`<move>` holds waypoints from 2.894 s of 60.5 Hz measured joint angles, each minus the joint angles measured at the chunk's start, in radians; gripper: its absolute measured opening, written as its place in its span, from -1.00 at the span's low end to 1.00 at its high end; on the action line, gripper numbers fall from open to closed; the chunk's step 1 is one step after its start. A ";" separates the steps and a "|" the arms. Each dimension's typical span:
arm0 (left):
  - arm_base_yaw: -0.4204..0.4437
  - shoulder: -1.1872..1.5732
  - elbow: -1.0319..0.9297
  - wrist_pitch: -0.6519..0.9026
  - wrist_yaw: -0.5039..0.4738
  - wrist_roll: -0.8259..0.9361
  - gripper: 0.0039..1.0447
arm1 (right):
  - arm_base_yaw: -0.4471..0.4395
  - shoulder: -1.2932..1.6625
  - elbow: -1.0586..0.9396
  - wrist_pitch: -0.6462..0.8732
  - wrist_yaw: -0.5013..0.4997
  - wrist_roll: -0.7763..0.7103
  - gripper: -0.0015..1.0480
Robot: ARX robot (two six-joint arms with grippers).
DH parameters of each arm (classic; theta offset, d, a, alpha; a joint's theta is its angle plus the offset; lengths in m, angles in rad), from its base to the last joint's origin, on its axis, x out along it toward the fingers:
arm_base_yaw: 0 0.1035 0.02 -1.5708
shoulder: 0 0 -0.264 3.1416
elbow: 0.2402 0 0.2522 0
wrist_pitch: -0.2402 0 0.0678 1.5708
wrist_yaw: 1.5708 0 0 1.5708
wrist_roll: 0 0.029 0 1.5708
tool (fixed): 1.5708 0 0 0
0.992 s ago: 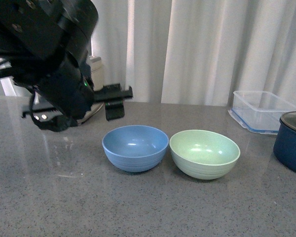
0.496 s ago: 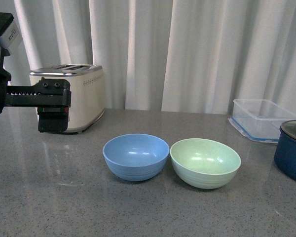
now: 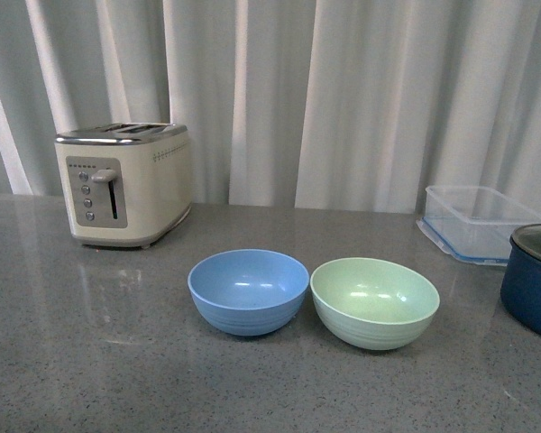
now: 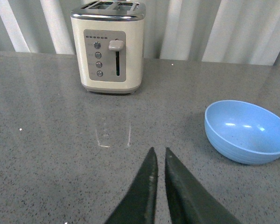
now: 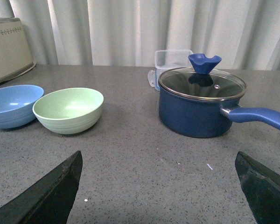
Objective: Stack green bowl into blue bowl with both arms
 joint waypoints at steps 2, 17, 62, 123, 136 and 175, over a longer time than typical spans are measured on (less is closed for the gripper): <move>0.006 -0.021 -0.021 0.001 0.005 -0.003 -0.94 | 0.000 0.000 0.000 0.000 0.000 0.000 0.81; 0.097 -0.211 -0.164 -0.040 0.105 0.004 -0.94 | 0.000 0.000 0.000 0.000 0.000 0.000 0.81; 0.119 -0.718 -0.290 -0.390 0.109 0.004 -0.94 | 0.000 0.000 0.000 0.000 0.000 0.000 0.81; 0.119 -1.125 -0.290 -0.801 0.109 0.004 -0.84 | 0.000 0.000 0.000 0.000 0.000 0.000 0.81; 0.119 -1.125 -0.290 -0.801 0.108 0.004 -0.10 | 0.022 0.209 0.154 -0.325 -0.022 0.040 0.81; 0.119 -1.126 -0.290 -0.801 0.110 0.005 0.87 | 0.217 1.372 0.940 -0.464 -0.054 0.259 0.81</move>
